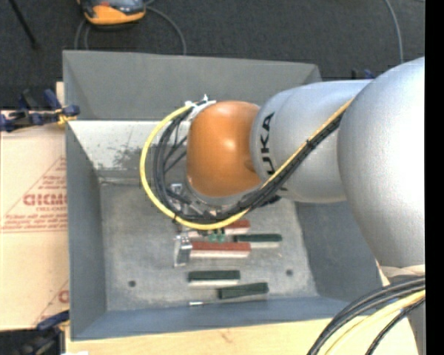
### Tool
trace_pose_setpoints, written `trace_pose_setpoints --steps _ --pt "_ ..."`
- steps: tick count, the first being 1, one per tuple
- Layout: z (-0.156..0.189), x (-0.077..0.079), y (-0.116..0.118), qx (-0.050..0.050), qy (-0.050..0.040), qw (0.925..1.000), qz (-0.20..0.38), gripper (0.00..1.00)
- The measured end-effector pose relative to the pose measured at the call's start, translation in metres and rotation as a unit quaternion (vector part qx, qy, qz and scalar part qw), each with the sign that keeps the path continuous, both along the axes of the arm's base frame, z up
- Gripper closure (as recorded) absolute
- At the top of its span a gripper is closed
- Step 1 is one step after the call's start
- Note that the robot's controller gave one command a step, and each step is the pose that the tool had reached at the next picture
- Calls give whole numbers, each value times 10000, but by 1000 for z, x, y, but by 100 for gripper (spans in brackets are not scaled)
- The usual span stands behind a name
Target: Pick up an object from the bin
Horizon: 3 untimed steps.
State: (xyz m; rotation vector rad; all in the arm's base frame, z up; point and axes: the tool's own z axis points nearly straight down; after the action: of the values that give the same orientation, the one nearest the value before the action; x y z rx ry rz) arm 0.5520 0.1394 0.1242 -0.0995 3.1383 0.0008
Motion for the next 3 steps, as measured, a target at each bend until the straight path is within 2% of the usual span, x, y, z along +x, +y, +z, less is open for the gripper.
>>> trace_pose_setpoints --steps 1,2,3 --pt "-4 25 -32 -4 -13 9966 828 0" --pt "-51 21 -64 12 -37 9986 530 0" --pt "-47 21 -96 35 -89 9997 205 100"
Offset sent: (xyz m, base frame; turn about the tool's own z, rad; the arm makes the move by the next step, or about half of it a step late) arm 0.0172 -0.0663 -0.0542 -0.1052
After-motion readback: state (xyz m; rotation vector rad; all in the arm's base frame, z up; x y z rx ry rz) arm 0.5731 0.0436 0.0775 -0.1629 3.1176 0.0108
